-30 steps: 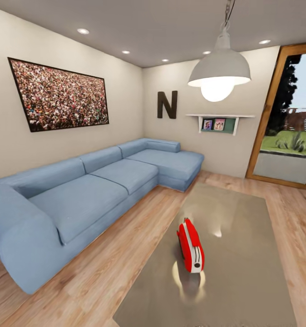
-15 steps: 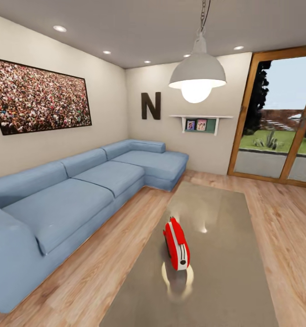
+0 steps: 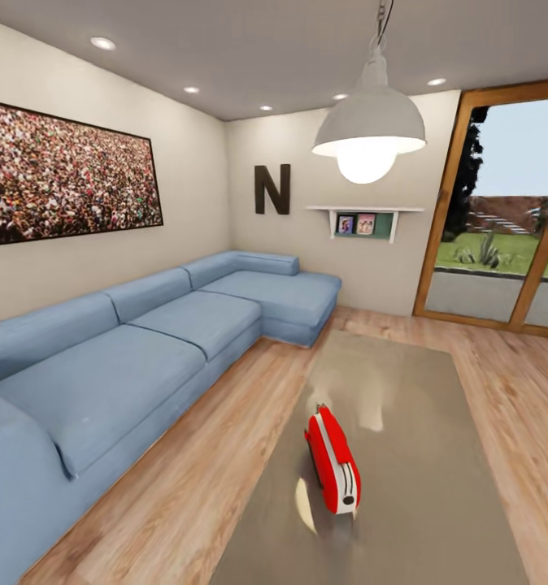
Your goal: Turn on the radio receiver that's on the table in the living room.
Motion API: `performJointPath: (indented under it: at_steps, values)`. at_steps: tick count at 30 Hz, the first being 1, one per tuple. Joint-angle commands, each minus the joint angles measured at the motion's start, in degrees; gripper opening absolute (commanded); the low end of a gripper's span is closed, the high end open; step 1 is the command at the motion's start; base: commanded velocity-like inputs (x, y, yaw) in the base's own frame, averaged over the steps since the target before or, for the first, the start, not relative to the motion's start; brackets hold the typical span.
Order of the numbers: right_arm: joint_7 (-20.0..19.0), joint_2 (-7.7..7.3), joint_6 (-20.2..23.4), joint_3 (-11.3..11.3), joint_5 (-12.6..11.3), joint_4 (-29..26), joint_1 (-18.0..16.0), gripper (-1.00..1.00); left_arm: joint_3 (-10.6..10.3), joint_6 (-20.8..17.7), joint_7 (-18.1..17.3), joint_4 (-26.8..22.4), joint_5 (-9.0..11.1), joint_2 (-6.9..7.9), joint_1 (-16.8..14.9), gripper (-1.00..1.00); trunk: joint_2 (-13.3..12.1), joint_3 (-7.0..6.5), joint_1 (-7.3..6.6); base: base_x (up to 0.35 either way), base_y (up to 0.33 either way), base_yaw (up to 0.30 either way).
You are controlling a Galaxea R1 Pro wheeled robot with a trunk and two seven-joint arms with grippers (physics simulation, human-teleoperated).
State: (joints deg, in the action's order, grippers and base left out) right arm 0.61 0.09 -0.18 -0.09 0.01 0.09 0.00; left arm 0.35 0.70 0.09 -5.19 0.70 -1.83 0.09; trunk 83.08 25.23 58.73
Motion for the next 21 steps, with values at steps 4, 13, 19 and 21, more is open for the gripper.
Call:
performJointPath:
  at_steps: [4,13,19,21]
  values:
    - [0.0,0.00,0.0,0.0,0.0,0.0,0.0,1.00,0.0,0.0,0.0,0.0,0.0,-0.01,0.0,1.00,0.0,0.00,0.00,0.305,0.187,0.000]
    - [0.0,0.00,-0.1,0.0,0.1,0.0,0.0,1.00,0.0,0.0,0.0,0.0,-0.1,-0.02,0.0,1.00,0.0,0.00,0.00,0.145,0.078,0.000]
    - [0.1,0.00,-0.2,-0.2,-0.1,0.0,0.0,1.00,0.0,0.0,0.0,0.0,-0.1,-0.02,0.0,1.00,0.0,-0.07,0.00,0.008,0.004,-0.095]
    - [0.1,0.00,-0.1,-0.3,-0.2,0.0,0.0,1.00,0.0,0.0,0.0,0.0,-0.1,-0.02,0.0,1.00,0.0,-0.12,0.00,0.001,0.001,-0.214]
